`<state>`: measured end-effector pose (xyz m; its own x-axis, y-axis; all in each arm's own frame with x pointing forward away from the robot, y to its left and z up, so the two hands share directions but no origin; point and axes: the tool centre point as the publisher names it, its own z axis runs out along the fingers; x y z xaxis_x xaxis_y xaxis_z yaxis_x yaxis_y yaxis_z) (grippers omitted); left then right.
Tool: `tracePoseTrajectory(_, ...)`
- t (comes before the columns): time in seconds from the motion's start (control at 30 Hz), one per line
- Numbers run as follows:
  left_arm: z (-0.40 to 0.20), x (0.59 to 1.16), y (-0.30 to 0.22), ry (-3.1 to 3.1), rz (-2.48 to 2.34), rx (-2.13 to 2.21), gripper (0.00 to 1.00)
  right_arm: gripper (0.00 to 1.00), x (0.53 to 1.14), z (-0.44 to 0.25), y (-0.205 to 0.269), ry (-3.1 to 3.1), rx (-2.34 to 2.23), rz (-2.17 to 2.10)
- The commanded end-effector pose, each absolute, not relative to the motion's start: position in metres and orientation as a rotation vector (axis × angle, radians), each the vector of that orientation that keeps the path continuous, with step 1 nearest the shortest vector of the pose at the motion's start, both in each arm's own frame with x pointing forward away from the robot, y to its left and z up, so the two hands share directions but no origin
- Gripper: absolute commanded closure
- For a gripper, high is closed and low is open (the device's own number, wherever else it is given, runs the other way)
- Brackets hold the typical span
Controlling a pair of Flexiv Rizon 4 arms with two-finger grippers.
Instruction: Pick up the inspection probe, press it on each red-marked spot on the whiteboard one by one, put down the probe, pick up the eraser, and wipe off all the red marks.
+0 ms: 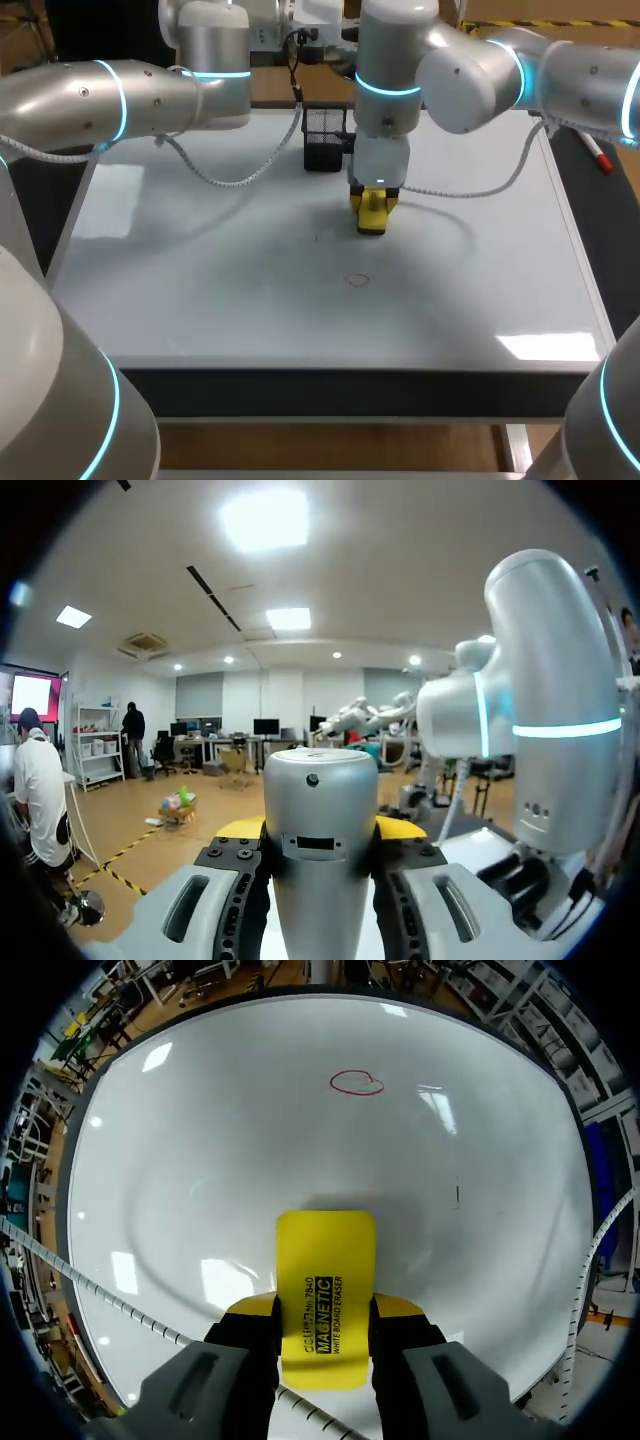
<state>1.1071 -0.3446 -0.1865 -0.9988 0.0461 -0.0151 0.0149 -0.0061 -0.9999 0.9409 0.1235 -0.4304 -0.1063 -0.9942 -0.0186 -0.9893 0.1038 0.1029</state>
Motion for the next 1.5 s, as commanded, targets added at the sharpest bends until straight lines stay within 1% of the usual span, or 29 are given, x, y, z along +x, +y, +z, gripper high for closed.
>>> tracePoseTrajectory(0.03,-0.185,1.108,-0.345,-2.199,2.209,-0.068,1.00,1.00,0.938,-0.425,0.106,-2.307,2.054,-0.132)
tracePoseTrajectory(0.3,-0.185,1.108,-0.345,-2.199,2.209,-0.068,1.00,1.00,0.939,-0.425,0.086,-2.329,2.003,-0.119)
tracePoseTrajectory(0.57,-0.185,1.108,-0.345,-2.199,2.209,-0.068,1.00,1.00,0.938,-0.416,0.079,-2.344,1.988,-0.096)
tracePoseTrajectory(0.7,-0.185,1.108,-0.345,-2.199,2.209,-0.068,1.00,1.00,0.939,-0.403,0.089,-2.320,2.016,-0.057)
tracePoseTrajectory(0.83,-0.185,1.108,-0.345,-2.199,2.209,-0.068,1.00,1.00,0.942,-0.396,0.110,-2.288,2.088,-0.046)
tracePoseTrajectory(1.07,-0.185,1.108,-0.345,-2.199,2.209,-0.068,1.00,1.00,0.946,-0.403,0.141,-2.245,2.156,-0.063)
tracePoseTrajectory(1.3,-0.185,1.108,-0.345,-2.199,2.209,-0.068,1.00,1.00,0.950,-0.416,0.153,-2.208,2.190,-0.079)
tracePoseTrajectory(1.5,-0.185,1.108,-0.345,-2.199,2.209,-0.068,1.00,1.00,0.951,-0.424,0.152,-2.203,2.187,-0.108)
